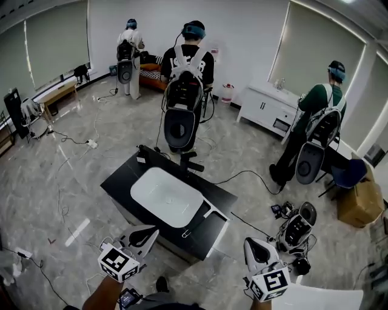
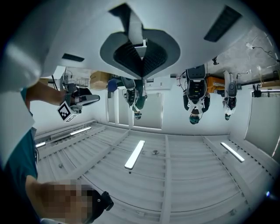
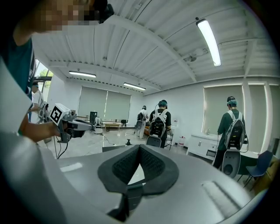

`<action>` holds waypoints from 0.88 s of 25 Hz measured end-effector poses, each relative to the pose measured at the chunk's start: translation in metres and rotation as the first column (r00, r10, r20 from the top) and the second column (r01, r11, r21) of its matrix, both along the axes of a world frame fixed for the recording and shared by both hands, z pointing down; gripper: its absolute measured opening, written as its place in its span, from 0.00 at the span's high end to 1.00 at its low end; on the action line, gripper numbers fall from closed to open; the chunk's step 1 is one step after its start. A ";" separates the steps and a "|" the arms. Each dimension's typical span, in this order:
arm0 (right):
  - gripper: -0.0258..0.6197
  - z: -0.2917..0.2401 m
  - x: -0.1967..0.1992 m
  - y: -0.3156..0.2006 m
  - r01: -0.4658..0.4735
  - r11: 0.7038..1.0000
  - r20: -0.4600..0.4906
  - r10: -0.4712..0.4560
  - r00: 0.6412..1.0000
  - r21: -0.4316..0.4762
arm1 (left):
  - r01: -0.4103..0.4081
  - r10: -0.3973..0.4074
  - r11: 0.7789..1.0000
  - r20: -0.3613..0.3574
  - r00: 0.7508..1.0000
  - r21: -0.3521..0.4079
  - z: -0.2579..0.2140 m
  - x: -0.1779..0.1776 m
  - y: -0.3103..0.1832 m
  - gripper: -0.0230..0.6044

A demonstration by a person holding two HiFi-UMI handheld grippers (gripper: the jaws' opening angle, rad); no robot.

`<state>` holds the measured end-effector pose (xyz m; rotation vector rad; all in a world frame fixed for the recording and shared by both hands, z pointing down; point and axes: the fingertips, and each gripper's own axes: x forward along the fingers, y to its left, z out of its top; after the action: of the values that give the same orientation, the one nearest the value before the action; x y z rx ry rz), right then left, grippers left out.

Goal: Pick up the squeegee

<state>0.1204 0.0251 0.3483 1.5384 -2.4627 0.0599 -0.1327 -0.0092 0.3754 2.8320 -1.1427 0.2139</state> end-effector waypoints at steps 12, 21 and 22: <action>0.95 -0.005 -0.021 -0.066 -0.106 0.994 -0.019 0.107 0.994 0.027 | -0.119 0.119 0.993 0.000 0.993 -0.003 0.009 -0.014 -0.090 0.96; 0.95 -0.011 -0.037 -0.108 -0.084 0.996 -0.050 0.086 0.995 0.025 | -0.114 0.114 0.993 0.000 0.994 -0.028 0.019 -0.025 -0.127 0.95; 0.95 -0.009 -0.033 -0.115 -0.075 0.997 -0.044 0.076 0.996 0.026 | -0.106 0.106 0.994 0.004 0.994 -0.034 0.023 -0.021 -0.131 0.95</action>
<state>0.0875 -0.0897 0.3395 1.6246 -2.3790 0.0085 -0.1537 -0.1407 0.3982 2.8669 -0.9807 0.2461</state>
